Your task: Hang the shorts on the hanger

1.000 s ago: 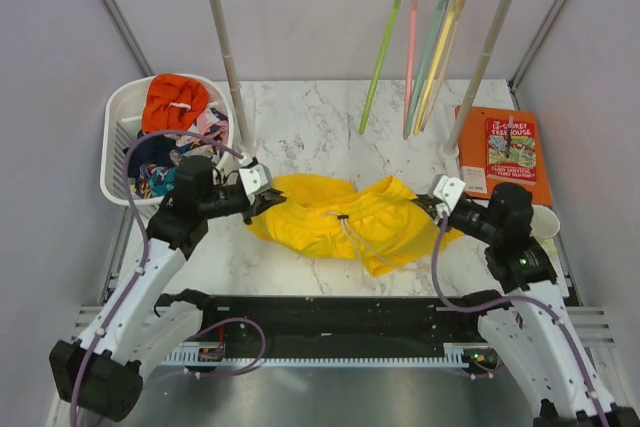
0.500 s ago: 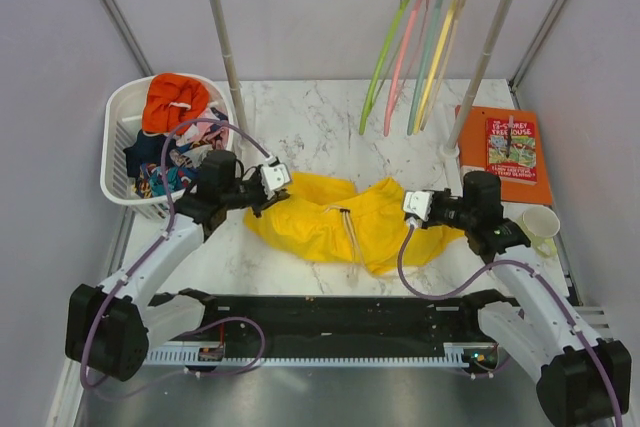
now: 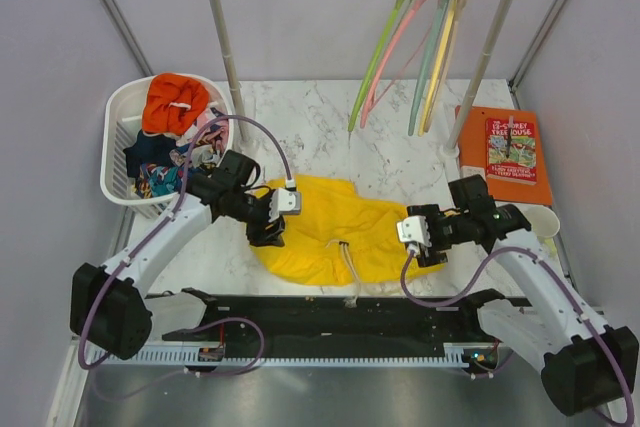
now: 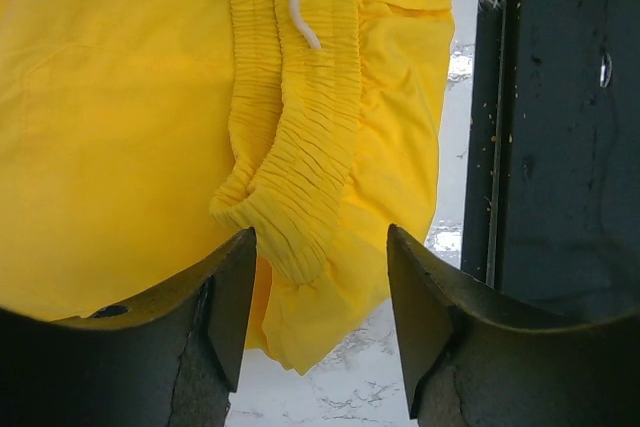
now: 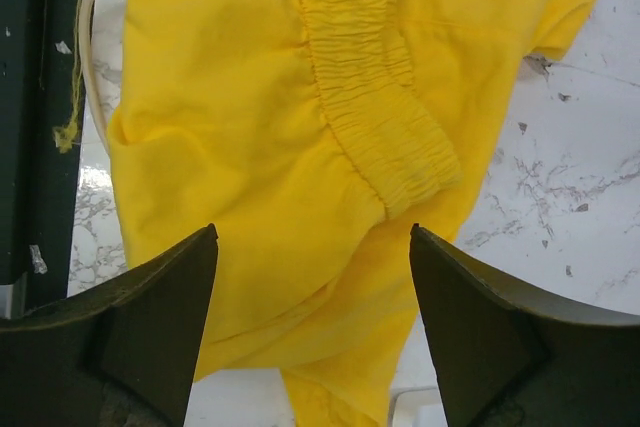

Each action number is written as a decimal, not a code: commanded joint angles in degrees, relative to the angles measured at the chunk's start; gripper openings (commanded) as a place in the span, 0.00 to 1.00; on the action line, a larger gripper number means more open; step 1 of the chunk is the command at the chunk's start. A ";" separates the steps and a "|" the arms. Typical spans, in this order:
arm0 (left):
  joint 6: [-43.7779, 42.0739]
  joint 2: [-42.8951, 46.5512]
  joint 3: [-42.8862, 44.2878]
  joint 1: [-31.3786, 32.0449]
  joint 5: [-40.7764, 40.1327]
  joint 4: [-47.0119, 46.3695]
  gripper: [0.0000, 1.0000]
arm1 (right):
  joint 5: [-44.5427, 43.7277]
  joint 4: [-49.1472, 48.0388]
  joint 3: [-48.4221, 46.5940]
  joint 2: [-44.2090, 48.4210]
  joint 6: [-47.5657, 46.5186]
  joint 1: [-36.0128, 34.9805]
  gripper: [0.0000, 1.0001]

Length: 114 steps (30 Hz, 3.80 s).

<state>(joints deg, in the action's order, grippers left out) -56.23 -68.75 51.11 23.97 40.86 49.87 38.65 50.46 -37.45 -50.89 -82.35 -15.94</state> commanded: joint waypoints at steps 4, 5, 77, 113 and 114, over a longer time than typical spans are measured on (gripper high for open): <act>10.16 -6.30 7.59 -0.06 2.12 1.03 0.63 | 3.89 6.41 -14.91 -15.36 16.24 -1.37 0.77; 12.43 -7.44 8.29 -0.06 1.51 0.41 0.63 | 3.80 5.97 -15.71 -18.68 19.73 -1.72 0.75; -27.71 8.90 -34.67 -1.64 -6.15 -55.52 0.02 | 0.89 -45.91 30.33 7.83 -26.59 4.87 0.00; 37.53 13.21 15.75 1.70 -4.83 -14.44 0.99 | -1.91 -2.71 -8.24 22.77 23.86 4.87 0.98; 40.64 12.07 17.77 1.70 -4.22 -15.84 0.99 | -3.13 -4.21 -9.03 21.99 29.21 4.87 0.98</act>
<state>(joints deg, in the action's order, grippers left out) -38.89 -52.73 60.55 25.74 36.07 37.80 34.92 48.16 -41.58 -28.71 -75.18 -11.25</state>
